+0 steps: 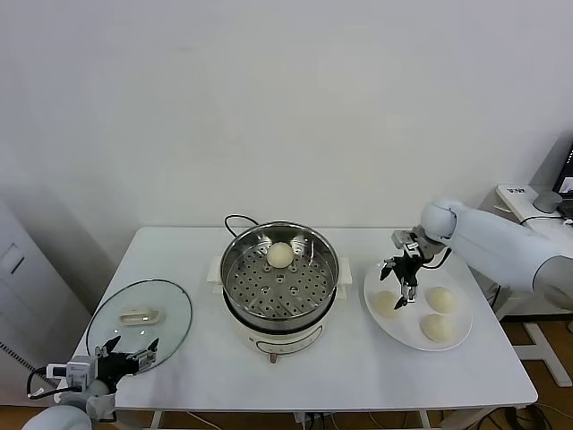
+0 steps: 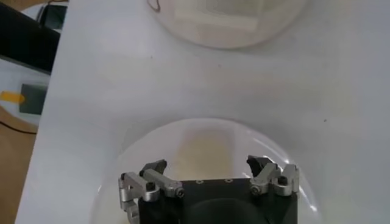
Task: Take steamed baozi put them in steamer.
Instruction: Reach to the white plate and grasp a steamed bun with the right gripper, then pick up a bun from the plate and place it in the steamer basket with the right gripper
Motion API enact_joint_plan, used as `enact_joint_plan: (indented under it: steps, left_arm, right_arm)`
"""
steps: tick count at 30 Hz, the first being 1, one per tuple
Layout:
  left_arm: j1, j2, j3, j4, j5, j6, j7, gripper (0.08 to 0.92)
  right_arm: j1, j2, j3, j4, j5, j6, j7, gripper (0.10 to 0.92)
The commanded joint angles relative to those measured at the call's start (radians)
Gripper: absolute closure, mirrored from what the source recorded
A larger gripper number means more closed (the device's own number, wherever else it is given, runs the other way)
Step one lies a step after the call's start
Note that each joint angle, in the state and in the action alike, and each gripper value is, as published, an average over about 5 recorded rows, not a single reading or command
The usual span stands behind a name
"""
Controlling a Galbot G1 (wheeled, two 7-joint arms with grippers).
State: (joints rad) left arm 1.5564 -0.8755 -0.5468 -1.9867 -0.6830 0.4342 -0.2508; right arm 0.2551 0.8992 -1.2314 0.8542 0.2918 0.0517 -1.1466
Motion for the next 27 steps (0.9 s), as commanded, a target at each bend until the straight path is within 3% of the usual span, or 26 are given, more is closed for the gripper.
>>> enact_joint_plan:
  steps: [1, 11, 20, 27]
  left_arm:
    - [0.001, -0.001, -0.001, -0.001, 0.001, -0.001, 0.0, 0.177]
    - [0.007, 0.0, -0.004, -0.002, 0.001, -0.003, 0.001, 0.177]
    - [0.013, -0.001, -0.007, -0.008, 0.002, -0.002, -0.001, 0.177]
    - [0.011, -0.004, -0.009, -0.014, 0.006, 0.0, -0.002, 0.177]
  right_arm:
    - [-0.088, 0.006, 0.083, -0.039, -0.076, -0.008, 0.025, 0.203]
    - [-0.114, 0.022, 0.12, -0.06, -0.09, -0.013, 0.036, 0.293]
    - [-0.082, 0.009, 0.105, -0.033, -0.082, -0.014, 0.029, 0.502]
    - [0.158, -0.051, -0.074, 0.114, 0.085, -0.058, 0.0, 0.533]
